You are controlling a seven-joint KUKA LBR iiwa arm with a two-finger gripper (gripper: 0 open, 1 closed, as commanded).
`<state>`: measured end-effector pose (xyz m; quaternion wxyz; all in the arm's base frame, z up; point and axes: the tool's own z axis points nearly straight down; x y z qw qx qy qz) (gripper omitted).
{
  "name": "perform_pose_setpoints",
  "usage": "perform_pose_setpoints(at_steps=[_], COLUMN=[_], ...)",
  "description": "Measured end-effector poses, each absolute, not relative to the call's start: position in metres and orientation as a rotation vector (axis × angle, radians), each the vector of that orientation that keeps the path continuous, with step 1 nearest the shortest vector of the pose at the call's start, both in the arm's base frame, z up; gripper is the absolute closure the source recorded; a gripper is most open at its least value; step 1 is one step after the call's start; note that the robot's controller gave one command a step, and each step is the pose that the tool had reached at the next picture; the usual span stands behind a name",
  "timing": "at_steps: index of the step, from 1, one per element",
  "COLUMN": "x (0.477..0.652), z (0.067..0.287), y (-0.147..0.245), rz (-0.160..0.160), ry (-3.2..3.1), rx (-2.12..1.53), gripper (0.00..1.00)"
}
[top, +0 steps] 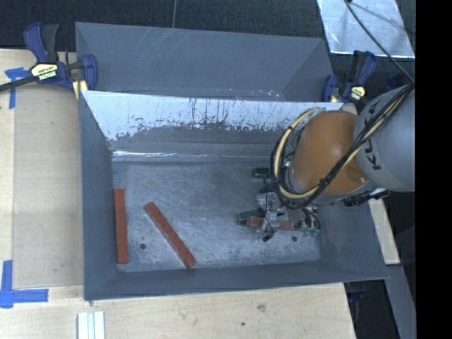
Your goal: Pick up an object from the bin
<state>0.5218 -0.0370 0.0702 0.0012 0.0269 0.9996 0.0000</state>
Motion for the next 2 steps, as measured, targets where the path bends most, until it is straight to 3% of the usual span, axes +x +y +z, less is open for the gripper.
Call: perform_pose_setpoints(at_steps=[1, 2], x=[0.558, 0.573], z=[0.190, 0.233], y=[-0.039, -0.049], rz=[-0.001, -0.002], ry=[3.126, 3.130], rx=[0.157, 0.116], gripper=[1.00, 1.00])
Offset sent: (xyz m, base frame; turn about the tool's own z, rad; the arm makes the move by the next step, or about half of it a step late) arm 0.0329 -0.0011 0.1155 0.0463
